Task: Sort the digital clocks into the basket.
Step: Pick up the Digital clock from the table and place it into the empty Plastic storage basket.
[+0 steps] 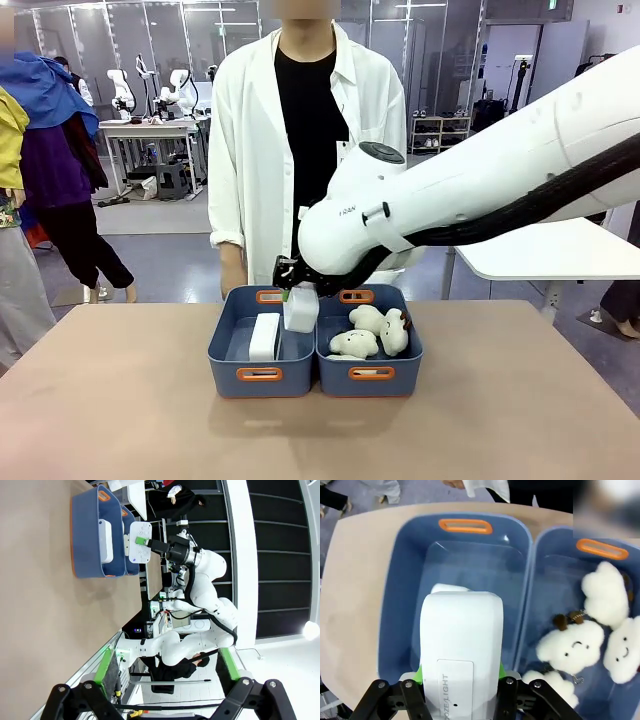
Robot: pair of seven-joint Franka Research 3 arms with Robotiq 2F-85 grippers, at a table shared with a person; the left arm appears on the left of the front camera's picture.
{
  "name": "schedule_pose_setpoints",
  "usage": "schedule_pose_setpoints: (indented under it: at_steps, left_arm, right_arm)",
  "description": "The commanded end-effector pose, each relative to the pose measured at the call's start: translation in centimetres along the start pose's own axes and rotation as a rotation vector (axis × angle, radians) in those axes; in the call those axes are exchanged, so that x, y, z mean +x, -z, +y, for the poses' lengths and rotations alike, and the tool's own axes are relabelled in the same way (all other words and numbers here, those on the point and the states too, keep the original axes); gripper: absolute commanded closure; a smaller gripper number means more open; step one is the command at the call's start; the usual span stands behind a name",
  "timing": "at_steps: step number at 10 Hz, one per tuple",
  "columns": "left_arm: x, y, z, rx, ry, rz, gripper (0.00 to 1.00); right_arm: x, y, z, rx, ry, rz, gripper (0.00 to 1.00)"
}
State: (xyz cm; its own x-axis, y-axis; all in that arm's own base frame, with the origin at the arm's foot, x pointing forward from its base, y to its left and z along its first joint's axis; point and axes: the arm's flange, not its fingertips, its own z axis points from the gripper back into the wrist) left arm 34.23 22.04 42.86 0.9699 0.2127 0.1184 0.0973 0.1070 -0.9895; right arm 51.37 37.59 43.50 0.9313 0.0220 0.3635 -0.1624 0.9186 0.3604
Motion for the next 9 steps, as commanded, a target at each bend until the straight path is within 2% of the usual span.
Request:
schedule_pose_setpoints:
  at_steps: [1, 5, 6, 7, 8, 9]
  left_arm:
    - [-0.4, 0.0, -0.4, 0.022, -0.015, -0.004, 0.0]
    - [-0.4, 0.0, -0.4, 0.022, -0.015, -0.004, 0.0]
    - [-0.4, 0.0, -0.4, 0.022, -0.015, -0.004, 0.0]
    - [-0.4, 0.0, -0.4, 0.022, -0.015, -0.004, 0.0]
    - [-0.4, 0.0, -0.4, 0.022, -0.015, -0.004, 0.0]
    - [-0.4, 0.0, -0.4, 0.022, -0.015, -0.004, 0.0]
  right_arm:
    - [0.8, 1.9, 1.6, -0.009, 0.06, -0.005, 0.48]
    - [0.1, 4.5, 1.3, -0.012, 0.085, 0.035, 0.48]
    - [0.0, 4.4, 1.6, -0.012, 0.08, 0.033, 0.26]
    - [-0.2, 4.3, 1.8, -0.012, 0.075, 0.03, 0.12]
    - [-0.2, 4.2, 1.9, -0.018, 0.074, 0.031, 0.0]
    - [-0.2, 4.1, 2.0, -0.021, 0.071, 0.031, 0.0]
